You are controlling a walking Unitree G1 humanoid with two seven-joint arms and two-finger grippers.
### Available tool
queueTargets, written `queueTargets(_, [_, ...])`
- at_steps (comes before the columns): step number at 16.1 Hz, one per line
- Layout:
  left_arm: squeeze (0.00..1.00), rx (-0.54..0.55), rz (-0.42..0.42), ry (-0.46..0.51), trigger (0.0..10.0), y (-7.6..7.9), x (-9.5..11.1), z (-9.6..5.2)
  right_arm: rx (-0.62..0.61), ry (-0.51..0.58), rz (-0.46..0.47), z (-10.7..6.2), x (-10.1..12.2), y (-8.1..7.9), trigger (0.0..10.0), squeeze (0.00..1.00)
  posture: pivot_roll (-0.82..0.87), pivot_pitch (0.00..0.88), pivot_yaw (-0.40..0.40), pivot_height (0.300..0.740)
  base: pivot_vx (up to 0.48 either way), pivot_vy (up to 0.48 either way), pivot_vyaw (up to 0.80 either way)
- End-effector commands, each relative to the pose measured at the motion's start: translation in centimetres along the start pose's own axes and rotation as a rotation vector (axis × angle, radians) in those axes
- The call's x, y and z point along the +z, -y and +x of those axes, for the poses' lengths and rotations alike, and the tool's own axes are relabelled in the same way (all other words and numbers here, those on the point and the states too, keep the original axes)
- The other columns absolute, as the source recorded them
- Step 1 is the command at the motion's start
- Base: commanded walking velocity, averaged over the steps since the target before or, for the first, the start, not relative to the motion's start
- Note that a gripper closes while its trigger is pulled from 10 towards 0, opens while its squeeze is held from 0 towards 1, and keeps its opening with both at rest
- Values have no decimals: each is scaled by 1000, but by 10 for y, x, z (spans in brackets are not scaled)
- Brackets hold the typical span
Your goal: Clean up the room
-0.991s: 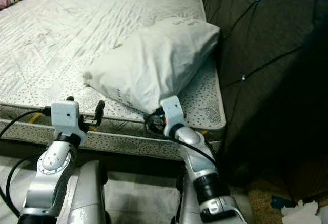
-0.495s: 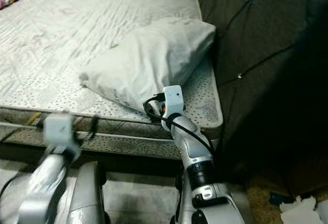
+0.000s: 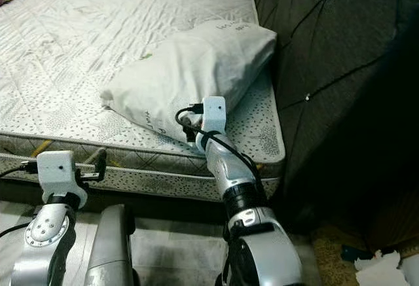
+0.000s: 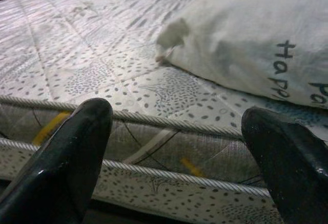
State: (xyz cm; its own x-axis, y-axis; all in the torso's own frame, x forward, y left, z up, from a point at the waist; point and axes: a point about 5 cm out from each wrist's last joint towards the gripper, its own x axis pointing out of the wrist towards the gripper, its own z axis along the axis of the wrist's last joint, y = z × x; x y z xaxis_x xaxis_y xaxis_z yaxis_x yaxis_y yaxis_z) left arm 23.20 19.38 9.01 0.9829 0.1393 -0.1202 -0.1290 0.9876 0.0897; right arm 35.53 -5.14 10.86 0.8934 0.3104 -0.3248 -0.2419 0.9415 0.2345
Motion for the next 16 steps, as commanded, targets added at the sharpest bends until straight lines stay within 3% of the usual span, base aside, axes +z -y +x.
queueTargets(1, [0, -8, 0, 10, 10000, 4, 5, 1, 44, 20, 38, 5, 10, -20, 0, 0, 175, 14, -89, 512, 0, 0, 0])
queueTargets(5, [0, -6, 5, 13, 10000, 5, 7, 3, 94, -73, 89, 8, -13, -36, 0, 0, 189, 19, -98, 512, 0, 0, 0])
queueTargets(9, [0, 0, 7, 15, 10000, 6, 8, 2, 94, -111, 125, 8, -24, -37, 0, 0, 192, 22, -102, 512, 0, 0, 0])
queueTargets(14, [0, -3, -3, 6, 10000, 8, 7, 3, 51, -83, 125, 10, -18, -24, 0, 0, 188, 20, -104, 512, 0, 0, 0])
queueTargets(16, [0, -23, -43, -14, 10000, 11, 6, 4, 5, -51, 141, 12, -8, -8, 0, 0, 186, 19, -102, 512, 0, 0, 0])
